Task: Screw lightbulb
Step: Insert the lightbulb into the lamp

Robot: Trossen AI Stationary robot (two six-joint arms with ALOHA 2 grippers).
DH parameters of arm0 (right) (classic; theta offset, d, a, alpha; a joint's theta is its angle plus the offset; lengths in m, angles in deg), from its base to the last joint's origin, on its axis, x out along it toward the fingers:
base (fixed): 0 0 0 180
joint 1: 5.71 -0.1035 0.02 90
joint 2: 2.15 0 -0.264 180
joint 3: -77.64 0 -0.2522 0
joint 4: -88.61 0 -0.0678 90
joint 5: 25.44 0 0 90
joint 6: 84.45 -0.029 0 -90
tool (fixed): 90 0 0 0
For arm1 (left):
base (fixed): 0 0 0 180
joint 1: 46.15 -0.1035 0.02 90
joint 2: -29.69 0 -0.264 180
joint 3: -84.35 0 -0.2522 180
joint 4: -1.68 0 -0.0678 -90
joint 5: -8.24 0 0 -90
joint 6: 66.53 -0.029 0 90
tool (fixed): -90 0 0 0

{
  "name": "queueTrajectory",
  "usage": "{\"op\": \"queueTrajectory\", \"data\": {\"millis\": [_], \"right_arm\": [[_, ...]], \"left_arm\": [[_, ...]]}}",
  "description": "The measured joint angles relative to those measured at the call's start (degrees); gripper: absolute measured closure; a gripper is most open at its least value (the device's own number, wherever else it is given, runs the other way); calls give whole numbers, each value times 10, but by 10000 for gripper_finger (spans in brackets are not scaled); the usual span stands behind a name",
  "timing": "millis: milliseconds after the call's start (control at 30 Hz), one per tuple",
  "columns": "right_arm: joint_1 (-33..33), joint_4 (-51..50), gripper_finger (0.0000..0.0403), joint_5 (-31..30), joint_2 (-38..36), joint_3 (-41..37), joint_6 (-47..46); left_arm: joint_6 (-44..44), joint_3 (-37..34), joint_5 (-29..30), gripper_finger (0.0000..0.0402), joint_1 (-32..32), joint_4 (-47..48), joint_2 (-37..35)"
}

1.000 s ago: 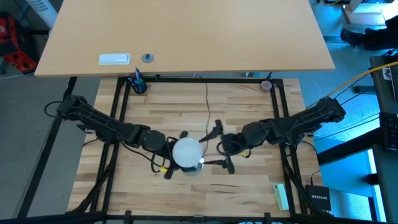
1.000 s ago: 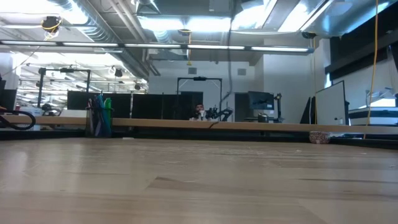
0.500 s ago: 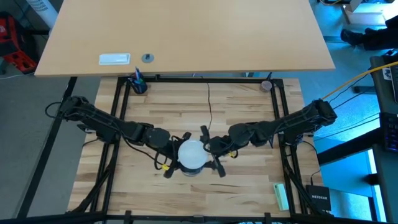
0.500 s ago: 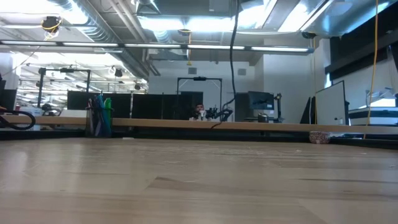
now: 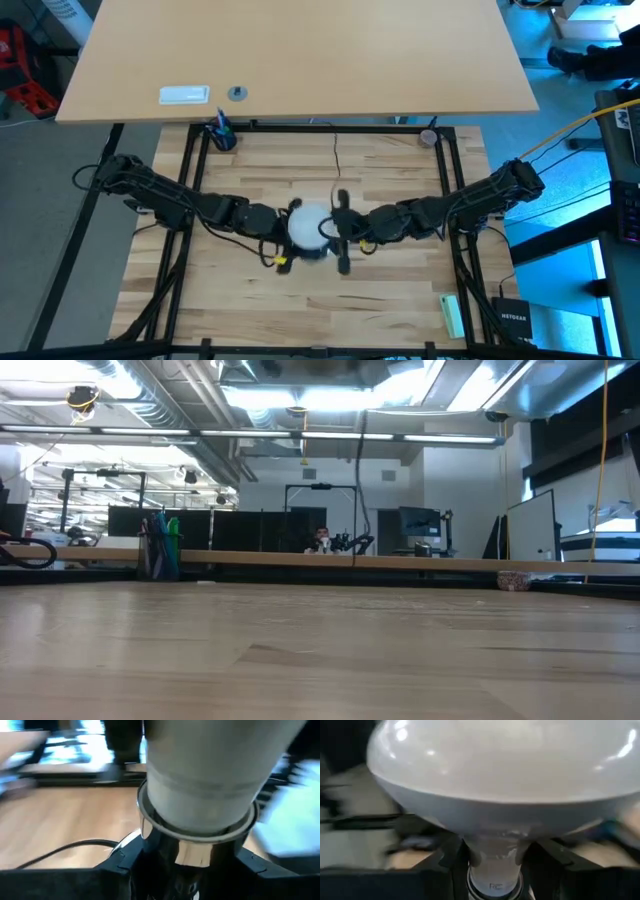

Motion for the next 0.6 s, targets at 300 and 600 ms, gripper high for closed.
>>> {"op": "queueTrajectory", "data": {"millis": [300, 600], "right_arm": [[1, -34, 251, -196, 2, 2, -28], [2, -15, 232, -97, -8, -1, 12]], "left_arm": [[62, 0, 280, 238, 23, -15, 21], [25, 0, 245, 238, 29, -27, 25]]}}
